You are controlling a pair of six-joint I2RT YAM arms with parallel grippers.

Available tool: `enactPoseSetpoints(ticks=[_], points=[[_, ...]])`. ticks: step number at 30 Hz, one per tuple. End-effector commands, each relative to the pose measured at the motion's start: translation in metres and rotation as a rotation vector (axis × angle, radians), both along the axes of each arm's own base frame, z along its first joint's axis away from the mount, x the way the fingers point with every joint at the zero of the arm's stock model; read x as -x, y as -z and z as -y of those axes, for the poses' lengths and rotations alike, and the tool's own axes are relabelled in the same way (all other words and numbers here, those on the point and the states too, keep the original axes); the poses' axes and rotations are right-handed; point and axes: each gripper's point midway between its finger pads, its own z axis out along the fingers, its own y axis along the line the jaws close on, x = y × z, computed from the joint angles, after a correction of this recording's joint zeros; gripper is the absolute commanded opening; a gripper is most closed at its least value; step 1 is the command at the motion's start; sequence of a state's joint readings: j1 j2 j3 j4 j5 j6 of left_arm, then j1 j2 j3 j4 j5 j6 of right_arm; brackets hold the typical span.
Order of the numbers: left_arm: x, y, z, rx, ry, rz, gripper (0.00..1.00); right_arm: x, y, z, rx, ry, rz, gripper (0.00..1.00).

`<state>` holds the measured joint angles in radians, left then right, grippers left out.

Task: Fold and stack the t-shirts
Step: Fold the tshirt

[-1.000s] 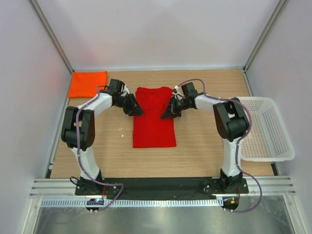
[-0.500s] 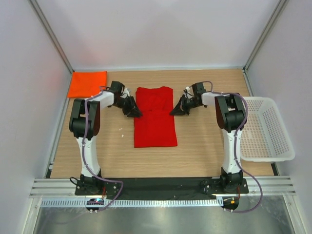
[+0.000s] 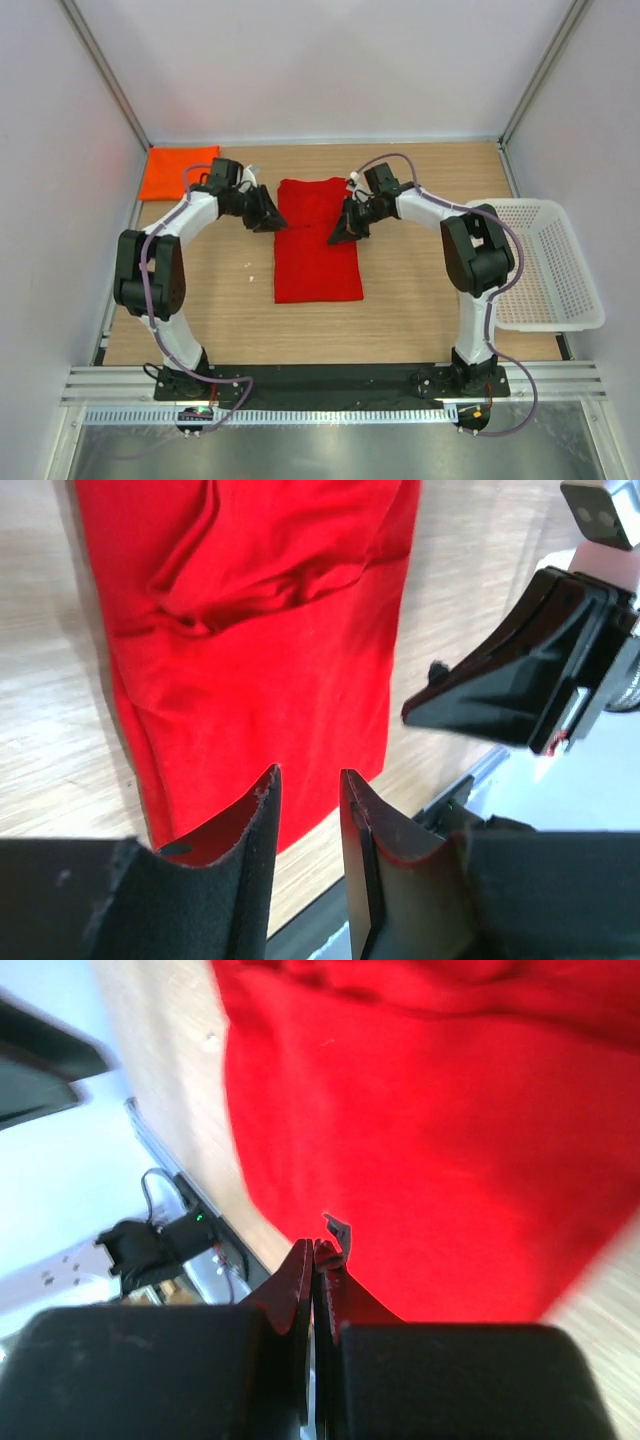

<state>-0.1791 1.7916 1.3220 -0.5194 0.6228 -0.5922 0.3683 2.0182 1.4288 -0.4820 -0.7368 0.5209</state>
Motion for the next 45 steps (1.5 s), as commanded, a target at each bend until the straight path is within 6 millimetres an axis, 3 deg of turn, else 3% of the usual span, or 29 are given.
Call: enactPoseSetpoints(ticks=[1,4,8,11,14,15,17,20,24,28,34,38,45], points=[[0.026,0.039,0.011,0.062,0.005,-0.133,0.31,0.01,0.015,-0.01,-0.072,0.033,-0.068,0.04],[0.032,0.065,0.009,0.062,-0.012,-0.182,0.28,0.007,0.028,-0.008,-0.115,0.046,-0.088,0.04],[0.032,0.095,-0.004,0.015,-0.052,-0.223,0.26,0.004,0.051,0.018,-0.106,0.1,-0.142,0.04],[0.031,0.104,-0.023,-0.096,-0.085,-0.214,0.25,0.015,0.062,0.041,-0.029,0.117,-0.163,0.04],[0.04,0.093,-0.04,-0.201,-0.072,-0.212,0.26,0.033,0.067,0.069,0.079,0.117,-0.17,0.03],[0.048,0.089,-0.043,-0.225,-0.065,-0.227,0.27,0.044,0.058,0.076,0.125,0.105,-0.172,0.04],[0.055,0.068,-0.049,-0.263,-0.04,-0.175,0.29,0.052,0.055,0.09,0.231,0.087,-0.125,0.03],[0.07,0.04,-0.054,-0.295,-0.028,-0.116,0.36,0.064,0.025,0.087,0.296,0.024,-0.014,0.08],[0.092,0.03,-0.055,-0.276,-0.027,-0.102,0.48,0.078,0.011,0.077,0.287,-0.018,0.018,0.23],[0.112,0.045,-0.057,-0.27,-0.019,-0.134,0.51,0.092,0.023,0.069,0.249,-0.037,-0.006,0.34],[0.113,0.064,-0.043,-0.193,0.031,-0.148,0.53,0.093,0.039,0.051,0.224,-0.06,0.02,0.47],[0.104,0.076,-0.04,-0.183,0.033,-0.131,0.53,0.097,0.053,0.042,0.232,-0.085,0.026,0.48],[0.104,0.099,-0.051,-0.271,0.016,-0.181,0.54,0.096,0.066,0.047,0.268,-0.02,0.031,0.49]])
